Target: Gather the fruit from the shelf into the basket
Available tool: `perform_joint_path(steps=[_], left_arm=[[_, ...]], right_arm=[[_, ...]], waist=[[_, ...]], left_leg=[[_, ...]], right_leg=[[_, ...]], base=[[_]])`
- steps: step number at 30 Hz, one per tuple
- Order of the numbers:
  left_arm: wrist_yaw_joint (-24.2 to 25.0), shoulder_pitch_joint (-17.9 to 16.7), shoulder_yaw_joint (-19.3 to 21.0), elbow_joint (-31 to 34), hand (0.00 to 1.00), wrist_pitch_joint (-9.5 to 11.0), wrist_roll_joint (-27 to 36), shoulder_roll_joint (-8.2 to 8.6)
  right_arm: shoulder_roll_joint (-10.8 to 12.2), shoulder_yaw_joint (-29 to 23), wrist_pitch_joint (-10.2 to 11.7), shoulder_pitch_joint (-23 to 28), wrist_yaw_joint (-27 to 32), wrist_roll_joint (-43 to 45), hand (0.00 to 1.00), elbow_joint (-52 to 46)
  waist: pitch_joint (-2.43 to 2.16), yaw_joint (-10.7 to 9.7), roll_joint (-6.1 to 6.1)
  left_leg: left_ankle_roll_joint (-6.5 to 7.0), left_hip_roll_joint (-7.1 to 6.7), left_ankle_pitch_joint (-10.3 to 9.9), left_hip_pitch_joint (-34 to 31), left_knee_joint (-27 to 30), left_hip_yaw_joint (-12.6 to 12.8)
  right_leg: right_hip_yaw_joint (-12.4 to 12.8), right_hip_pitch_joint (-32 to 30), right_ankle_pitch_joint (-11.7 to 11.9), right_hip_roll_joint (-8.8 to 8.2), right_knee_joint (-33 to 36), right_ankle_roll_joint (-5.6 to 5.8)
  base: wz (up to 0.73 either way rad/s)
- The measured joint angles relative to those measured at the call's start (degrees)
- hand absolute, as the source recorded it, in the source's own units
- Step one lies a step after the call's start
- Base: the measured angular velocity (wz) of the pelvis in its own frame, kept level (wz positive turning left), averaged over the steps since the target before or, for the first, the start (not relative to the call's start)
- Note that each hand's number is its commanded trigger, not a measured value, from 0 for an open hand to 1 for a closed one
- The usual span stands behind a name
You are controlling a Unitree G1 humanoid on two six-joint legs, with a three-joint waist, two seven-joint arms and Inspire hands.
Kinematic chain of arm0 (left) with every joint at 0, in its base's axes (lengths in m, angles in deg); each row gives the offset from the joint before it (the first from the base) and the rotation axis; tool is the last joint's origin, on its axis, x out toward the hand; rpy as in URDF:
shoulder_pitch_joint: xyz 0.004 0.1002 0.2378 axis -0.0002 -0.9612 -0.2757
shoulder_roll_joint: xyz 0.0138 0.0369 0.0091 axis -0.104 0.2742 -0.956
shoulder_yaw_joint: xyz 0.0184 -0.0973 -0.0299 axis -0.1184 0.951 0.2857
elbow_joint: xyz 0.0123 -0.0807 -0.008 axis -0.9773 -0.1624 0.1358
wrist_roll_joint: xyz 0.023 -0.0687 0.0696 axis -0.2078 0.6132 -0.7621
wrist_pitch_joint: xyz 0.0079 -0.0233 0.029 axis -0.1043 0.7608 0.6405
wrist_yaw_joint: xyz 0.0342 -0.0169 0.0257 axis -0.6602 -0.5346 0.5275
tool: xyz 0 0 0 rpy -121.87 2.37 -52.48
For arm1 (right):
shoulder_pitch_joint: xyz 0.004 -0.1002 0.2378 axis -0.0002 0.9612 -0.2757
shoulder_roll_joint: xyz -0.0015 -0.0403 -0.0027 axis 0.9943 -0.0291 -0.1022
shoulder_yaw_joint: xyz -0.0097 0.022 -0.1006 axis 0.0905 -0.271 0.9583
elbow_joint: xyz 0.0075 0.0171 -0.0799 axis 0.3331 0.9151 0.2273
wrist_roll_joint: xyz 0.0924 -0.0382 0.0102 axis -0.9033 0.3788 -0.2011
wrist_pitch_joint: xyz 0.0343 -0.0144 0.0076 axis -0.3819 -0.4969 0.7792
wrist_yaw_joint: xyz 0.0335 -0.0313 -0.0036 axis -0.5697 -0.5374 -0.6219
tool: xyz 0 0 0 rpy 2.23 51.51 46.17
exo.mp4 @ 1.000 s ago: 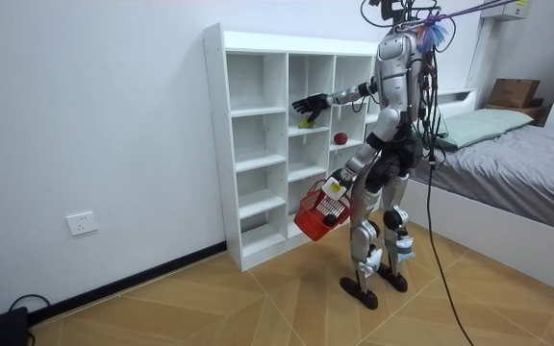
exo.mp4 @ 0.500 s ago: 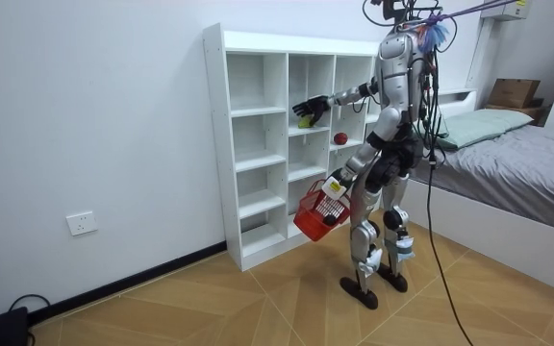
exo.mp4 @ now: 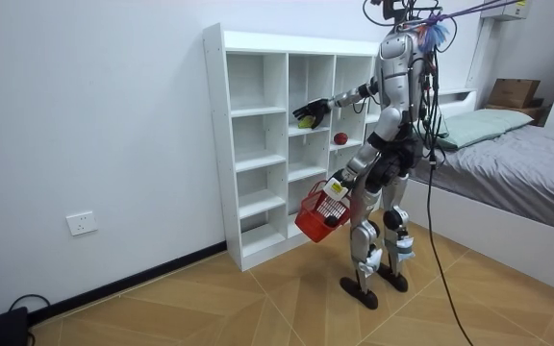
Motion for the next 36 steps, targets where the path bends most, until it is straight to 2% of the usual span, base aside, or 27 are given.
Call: perform_joint_path(steps=[14, 20, 31, 36], left_arm=[[1.35, 0.51, 0.09, 0.01, 1.0, 0.0, 0.0, 0.08], [1.38, 1.07, 0.04, 0.0, 1.0, 0.0, -0.11, 0.12], [1.24, 1.31, -0.1, 0.0, 1.0, 0.01, -0.75, 0.19], [1.26, 1.42, -0.55, -0.14, 1.0, 0.01, -0.75, 0.4]], right_arm=[[0.0, -0.08, 0.49, -0.63, 0.04, 3.23, 0.0, 0.49], [0.0, -0.25, 1.35, -1.48, 1.11, 4.49, 0.0, 0.88], [0.0, -0.55, 1.8, -1.45, 2.27, 6.01, 0.0, 1.48], [0.01, -0.47, 1.87, -1.42, 2.33, 6.28, 0.0, 2.58]], waist=[[0.22, 0.08, 0.0], [0.49, -0.16, 0.21], [0.52, -0.07, 0.47], [0.51, 0.51, 1.08]], left_leg=[[0.0, 0.08, 0.0, -0.94, 0.05, 0.22], [-0.01, 0.16, 0.03, -2.34, 0.53, 0.36], [0.08, 0.08, 0.21, -3.08, 0.59, 0.23], [0.12, 0.07, 0.26, -3.08, 0.5, 0.19]], right_leg=[[0.44, -0.94, 0.0, 0.08, 0.02, 0.0], [0.83, -2.23, 0.02, 0.17, 0.14, -0.02], [0.68, -3.27, 0.02, -0.03, 0.9, -0.01], [0.71, -3.38, 0.02, -0.07, 0.96, -0.01]], base=[[0.0], [-0.02], [0.0], [-0.01]])
